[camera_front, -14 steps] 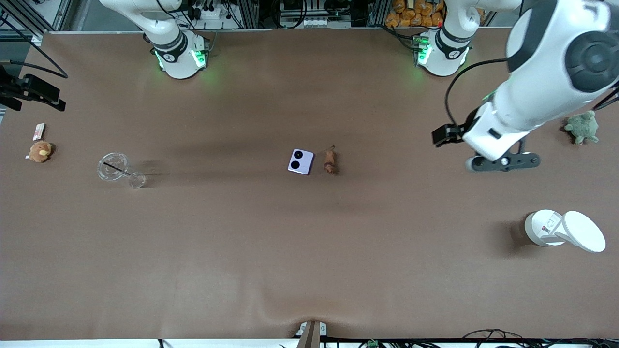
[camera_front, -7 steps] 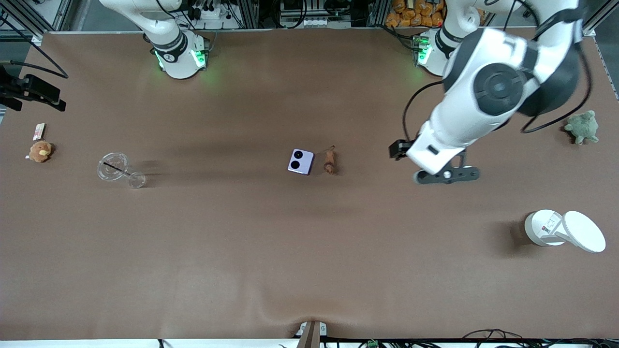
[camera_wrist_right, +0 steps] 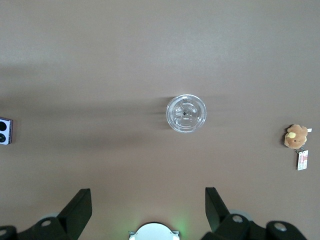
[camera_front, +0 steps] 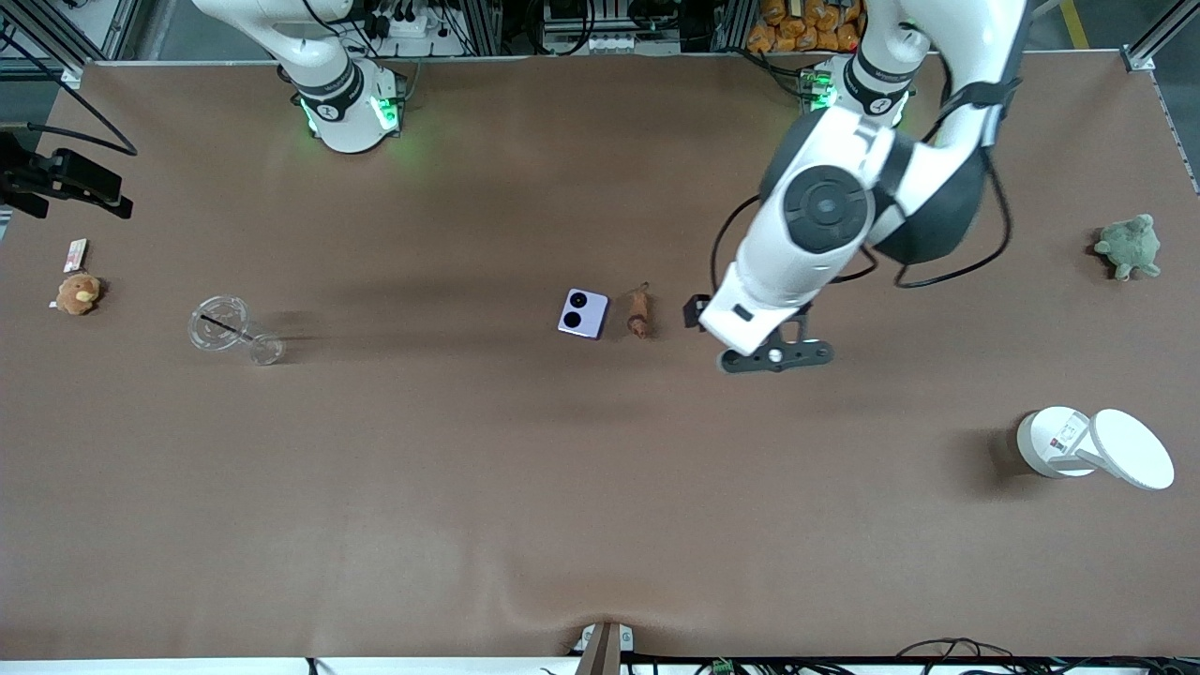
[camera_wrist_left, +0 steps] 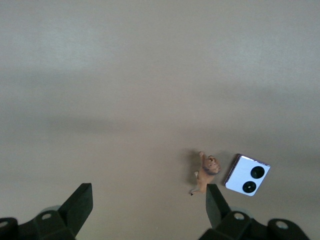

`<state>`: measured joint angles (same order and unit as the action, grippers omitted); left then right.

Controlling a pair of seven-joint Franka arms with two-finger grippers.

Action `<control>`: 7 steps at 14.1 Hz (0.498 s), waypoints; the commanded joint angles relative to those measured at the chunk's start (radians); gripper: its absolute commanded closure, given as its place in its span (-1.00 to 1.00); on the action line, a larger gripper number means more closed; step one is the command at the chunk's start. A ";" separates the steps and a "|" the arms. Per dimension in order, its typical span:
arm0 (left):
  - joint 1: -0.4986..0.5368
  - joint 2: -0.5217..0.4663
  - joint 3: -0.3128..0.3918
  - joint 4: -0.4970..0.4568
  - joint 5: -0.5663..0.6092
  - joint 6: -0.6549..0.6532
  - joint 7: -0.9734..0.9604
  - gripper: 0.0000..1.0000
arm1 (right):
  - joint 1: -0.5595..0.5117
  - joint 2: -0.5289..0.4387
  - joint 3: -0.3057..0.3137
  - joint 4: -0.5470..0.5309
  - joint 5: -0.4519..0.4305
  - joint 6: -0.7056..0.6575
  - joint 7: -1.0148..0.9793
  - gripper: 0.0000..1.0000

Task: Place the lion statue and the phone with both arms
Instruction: 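Reach the left gripper down to the brown lion figurine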

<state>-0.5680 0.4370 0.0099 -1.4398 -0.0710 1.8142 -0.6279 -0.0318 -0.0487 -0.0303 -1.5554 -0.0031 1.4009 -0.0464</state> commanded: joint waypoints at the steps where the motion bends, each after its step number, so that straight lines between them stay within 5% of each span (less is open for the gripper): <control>1: -0.013 0.040 0.010 0.030 -0.006 0.037 -0.024 -1.00 | 0.001 -0.007 0.001 -0.009 -0.002 0.009 0.000 -1.00; 7: -0.062 0.104 0.010 0.032 -0.004 0.151 -0.093 -1.00 | -0.002 0.001 0.001 -0.008 -0.002 0.013 -0.003 -1.00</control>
<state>-0.6139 0.5103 0.0096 -1.4388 -0.0710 1.9462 -0.6998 -0.0318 -0.0441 -0.0303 -1.5563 -0.0031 1.4053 -0.0464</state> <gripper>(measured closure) 0.000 0.000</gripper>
